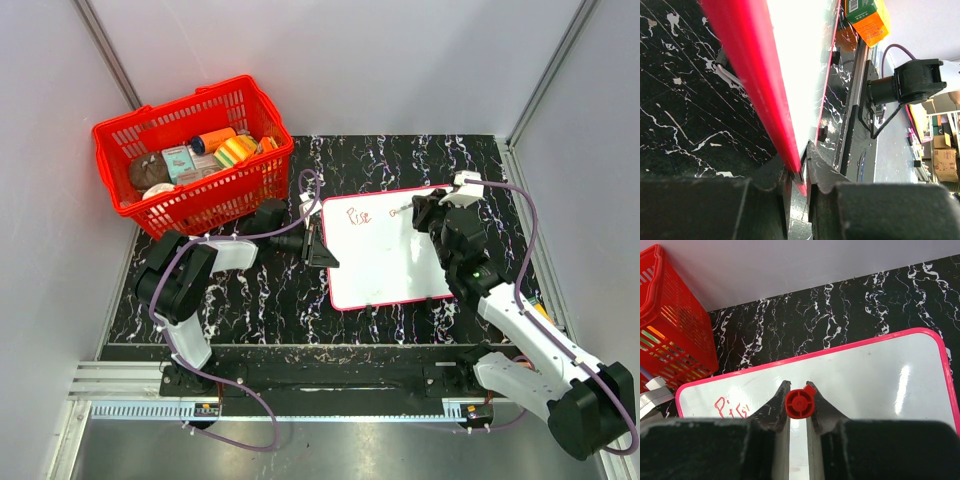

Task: Write a sentence on the whiteboard
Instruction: Write on the whiteboard with the whiteboard.

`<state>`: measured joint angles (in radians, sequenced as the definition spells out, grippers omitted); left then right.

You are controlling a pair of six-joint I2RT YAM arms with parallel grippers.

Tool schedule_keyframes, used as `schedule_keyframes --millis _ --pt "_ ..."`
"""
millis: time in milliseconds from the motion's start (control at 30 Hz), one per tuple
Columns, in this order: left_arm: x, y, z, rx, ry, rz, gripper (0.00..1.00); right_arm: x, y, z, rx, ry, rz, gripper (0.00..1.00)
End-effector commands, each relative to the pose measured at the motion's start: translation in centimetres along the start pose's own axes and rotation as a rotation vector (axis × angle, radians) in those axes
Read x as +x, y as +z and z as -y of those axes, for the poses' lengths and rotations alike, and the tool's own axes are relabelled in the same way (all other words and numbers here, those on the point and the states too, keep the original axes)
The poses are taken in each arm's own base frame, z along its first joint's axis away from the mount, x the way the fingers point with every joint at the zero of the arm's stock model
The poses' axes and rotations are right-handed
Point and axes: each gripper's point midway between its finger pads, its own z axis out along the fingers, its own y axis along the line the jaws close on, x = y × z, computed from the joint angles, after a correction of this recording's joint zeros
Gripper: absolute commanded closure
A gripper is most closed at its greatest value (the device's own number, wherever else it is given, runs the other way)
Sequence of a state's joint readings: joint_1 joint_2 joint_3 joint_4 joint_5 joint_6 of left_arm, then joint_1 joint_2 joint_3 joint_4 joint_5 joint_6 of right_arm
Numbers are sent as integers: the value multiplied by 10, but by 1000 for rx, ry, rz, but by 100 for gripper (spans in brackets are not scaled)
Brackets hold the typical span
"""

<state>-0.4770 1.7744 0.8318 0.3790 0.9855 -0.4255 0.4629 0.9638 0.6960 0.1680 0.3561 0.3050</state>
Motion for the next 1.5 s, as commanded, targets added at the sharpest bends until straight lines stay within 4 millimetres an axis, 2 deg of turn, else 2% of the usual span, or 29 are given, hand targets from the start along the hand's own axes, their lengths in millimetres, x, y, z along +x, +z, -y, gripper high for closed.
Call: schedule_keyframes --millis 0,533,967,1133,1333,1400,1467 --pt "5 9 -8 -50 90 -15 100 -27 3 -6 6 32 81 100" --pt "5 8 -8 -55 92 -15 100 -9 -5 0 1 7 25 100" --pt "5 8 -8 -58 93 -17 100 -5 -10 9 31 -3 15 100" --pt "5 8 -8 -59 94 -16 100 -13 -12 10 43 6 44 100" --pt "5 8 -8 -59 95 -17 100 -37 -17 4 25 51 115 100" --pt "5 8 -8 -59 95 -17 100 -44 -16 1 21 57 131 100" --pt "5 9 -8 -57 94 -19 100 -43 -11 1 28 44 123 100"
